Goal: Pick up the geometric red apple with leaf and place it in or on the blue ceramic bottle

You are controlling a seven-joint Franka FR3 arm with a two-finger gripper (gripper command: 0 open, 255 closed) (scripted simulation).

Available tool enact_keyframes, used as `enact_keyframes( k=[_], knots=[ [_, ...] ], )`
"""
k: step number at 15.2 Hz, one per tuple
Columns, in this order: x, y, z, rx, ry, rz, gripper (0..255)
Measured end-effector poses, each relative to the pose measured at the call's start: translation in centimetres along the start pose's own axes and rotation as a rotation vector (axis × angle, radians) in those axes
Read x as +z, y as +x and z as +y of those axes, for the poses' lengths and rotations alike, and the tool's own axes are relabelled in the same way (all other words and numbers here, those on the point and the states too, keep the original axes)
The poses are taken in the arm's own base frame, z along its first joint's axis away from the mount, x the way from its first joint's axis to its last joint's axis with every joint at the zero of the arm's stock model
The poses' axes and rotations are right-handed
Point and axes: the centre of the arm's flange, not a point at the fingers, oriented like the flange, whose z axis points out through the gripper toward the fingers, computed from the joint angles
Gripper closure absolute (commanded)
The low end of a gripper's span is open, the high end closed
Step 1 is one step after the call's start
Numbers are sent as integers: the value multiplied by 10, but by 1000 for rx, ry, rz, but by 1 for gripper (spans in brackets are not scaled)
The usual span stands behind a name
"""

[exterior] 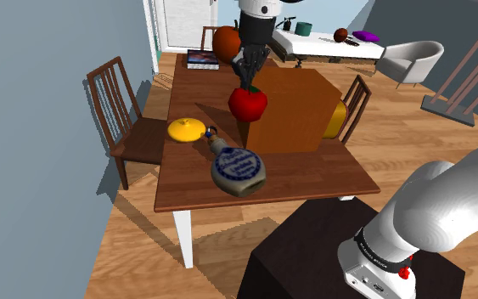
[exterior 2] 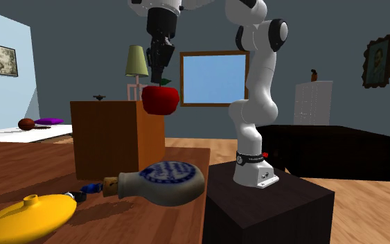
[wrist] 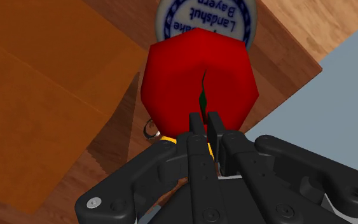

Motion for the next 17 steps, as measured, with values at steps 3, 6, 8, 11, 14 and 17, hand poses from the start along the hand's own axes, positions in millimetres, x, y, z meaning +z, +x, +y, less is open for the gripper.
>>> enact_keyframes(
  k=[3,6,8,11,14,17],
  knots=[
    [16,-2,-2,0,0,0,255],
    [31,-3,-3,0,0,0,255],
    [43,-4,-4,0,0,0,255],
    [58,-7,-6,0,0,0,255],
    [74,-7,-7,0,0,0,255],
    [85,-9,-8,0,0,0,255]
  ],
)
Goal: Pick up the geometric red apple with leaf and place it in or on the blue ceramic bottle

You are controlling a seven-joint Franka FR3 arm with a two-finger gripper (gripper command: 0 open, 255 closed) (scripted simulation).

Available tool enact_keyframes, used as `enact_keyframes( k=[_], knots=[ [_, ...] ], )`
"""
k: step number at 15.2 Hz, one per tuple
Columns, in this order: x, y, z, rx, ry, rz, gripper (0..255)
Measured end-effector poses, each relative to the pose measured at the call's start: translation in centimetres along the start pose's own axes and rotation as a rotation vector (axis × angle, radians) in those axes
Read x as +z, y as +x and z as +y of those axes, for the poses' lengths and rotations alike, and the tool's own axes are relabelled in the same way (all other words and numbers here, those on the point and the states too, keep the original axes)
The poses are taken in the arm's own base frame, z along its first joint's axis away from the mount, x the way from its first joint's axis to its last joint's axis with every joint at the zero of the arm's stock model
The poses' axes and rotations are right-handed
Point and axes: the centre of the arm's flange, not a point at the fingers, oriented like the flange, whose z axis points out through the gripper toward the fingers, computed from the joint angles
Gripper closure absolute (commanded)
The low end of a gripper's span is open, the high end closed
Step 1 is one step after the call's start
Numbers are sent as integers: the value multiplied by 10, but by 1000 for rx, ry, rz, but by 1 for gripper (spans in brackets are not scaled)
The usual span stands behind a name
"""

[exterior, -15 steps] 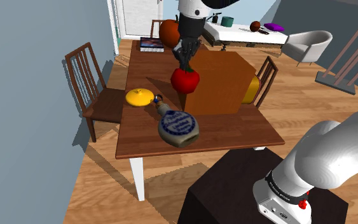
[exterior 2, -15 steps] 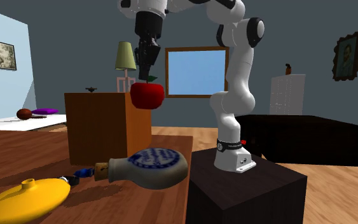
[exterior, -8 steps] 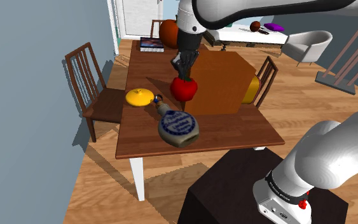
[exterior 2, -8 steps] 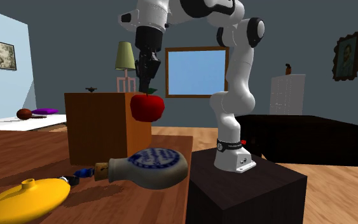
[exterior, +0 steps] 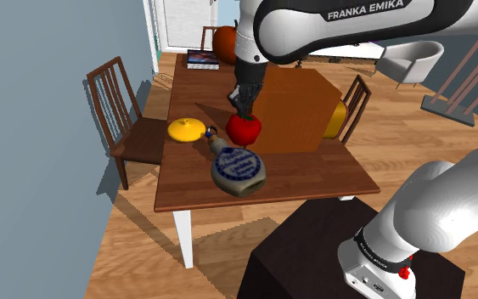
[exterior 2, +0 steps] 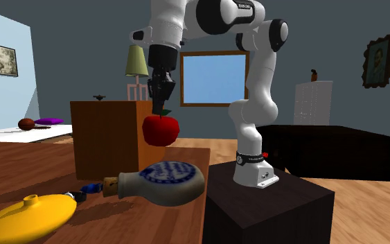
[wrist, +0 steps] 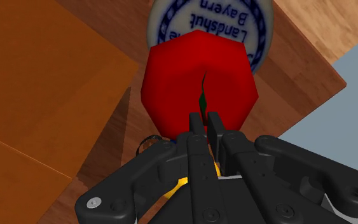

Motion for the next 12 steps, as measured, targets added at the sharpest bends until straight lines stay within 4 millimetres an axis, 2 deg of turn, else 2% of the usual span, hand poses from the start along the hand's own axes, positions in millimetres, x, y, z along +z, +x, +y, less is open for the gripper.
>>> enact_keyframes(
  k=[5,6,12],
  knots=[
    [2,0,0,0,0,0,255],
    [2,0,0,0,0,0,0],
    [1,0,0,0,0,1,0]
  ],
)
